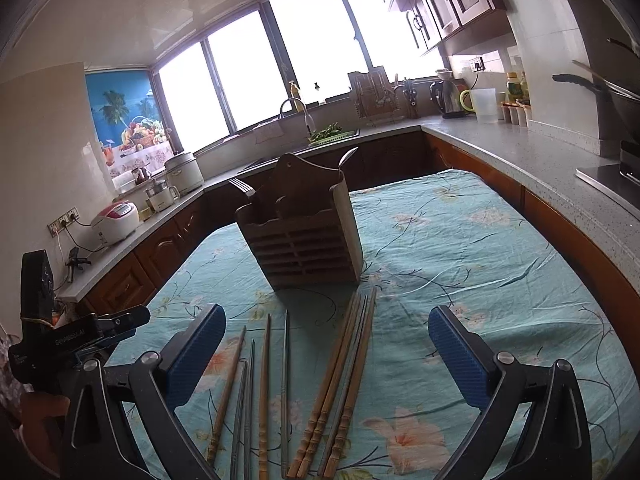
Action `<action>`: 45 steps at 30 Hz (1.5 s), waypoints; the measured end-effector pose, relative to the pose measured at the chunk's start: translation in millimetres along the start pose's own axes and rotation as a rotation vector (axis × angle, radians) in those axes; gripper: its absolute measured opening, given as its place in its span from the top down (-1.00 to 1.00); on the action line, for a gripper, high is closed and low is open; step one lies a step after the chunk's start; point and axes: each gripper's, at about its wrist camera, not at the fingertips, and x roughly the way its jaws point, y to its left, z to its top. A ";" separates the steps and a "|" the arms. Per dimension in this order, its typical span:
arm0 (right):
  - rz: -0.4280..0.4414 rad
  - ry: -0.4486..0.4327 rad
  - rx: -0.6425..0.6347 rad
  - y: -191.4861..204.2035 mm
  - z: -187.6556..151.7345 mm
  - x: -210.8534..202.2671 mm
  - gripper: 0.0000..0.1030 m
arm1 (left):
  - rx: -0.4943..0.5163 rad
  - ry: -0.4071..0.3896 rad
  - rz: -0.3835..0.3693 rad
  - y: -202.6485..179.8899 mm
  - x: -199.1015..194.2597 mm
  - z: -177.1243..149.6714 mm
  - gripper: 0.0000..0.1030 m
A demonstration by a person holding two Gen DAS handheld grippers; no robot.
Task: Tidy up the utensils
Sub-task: 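Move both open tools back down to the chopsticks on the cloth, then grasp a wooden chopstick with the left tool while the right tool grasps another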
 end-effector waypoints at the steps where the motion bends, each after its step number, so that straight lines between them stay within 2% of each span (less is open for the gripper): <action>1: 0.002 0.003 -0.003 1.2 -2.3 0.2 -0.98 | 0.000 0.007 0.005 1.3 -1.2 -1.3 -0.67; 11: 0.015 0.051 -0.026 9.4 -7.2 13.2 -0.93 | 0.014 0.070 0.028 -3.9 9.3 6.7 -0.63; 16: 0.005 0.100 -0.025 7.9 -7.7 27.3 -0.49 | 0.012 0.105 0.019 -5.8 23.5 10.0 -0.51; 18: 0.012 0.123 -0.012 5.3 -7.1 34.8 -0.21 | 0.020 0.122 0.018 -8.2 30.1 11.2 -0.45; 21: 0.013 0.154 -0.003 3.5 -5.6 47.2 -0.02 | 0.034 0.157 0.011 -12.4 41.5 14.5 -0.26; 23: 0.018 0.171 0.001 2.7 -4.2 55.8 0.02 | 0.041 0.179 0.007 -15.2 50.6 17.2 -0.12; 26: 0.020 0.197 -0.001 3.8 -1.9 69.0 0.12 | 0.053 0.209 0.002 -17.7 64.6 20.4 -0.02; 31: 0.015 0.261 -0.015 6.5 -2.8 94.1 0.30 | 0.065 0.250 0.002 -20.1 87.8 23.4 0.01; 38: -0.001 0.341 -0.006 0.2 -5.9 130.4 0.54 | 0.084 0.297 0.006 -25.2 120.5 26.2 0.28; 45: -0.029 0.387 -0.010 -7.6 -5.8 159.1 0.58 | 0.085 0.327 0.002 -25.1 145.3 27.6 0.33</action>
